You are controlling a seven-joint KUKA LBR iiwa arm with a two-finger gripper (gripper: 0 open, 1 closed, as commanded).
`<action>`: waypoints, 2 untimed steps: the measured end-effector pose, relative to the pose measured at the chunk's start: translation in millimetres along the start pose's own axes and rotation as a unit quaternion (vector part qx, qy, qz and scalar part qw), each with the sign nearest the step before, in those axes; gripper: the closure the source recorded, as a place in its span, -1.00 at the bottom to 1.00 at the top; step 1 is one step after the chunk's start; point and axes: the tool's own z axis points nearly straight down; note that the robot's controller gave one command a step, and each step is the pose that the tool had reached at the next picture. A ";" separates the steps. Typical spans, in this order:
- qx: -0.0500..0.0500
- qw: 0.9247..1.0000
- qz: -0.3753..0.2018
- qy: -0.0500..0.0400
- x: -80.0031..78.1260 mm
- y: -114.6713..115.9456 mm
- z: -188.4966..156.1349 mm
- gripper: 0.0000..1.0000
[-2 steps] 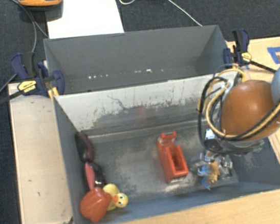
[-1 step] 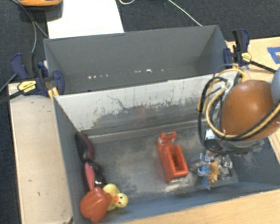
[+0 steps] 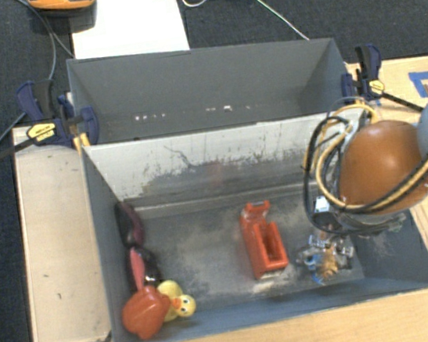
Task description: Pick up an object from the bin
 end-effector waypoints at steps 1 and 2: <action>0.000 1.000 0.001 0.000 0.2 0.3 -13.8 1.00; 0.000 1.000 0.001 0.000 -0.1 -0.1 -25.3 1.00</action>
Offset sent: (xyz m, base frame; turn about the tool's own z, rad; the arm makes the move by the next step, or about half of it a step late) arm 0.0001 -0.0001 0.0545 0.0000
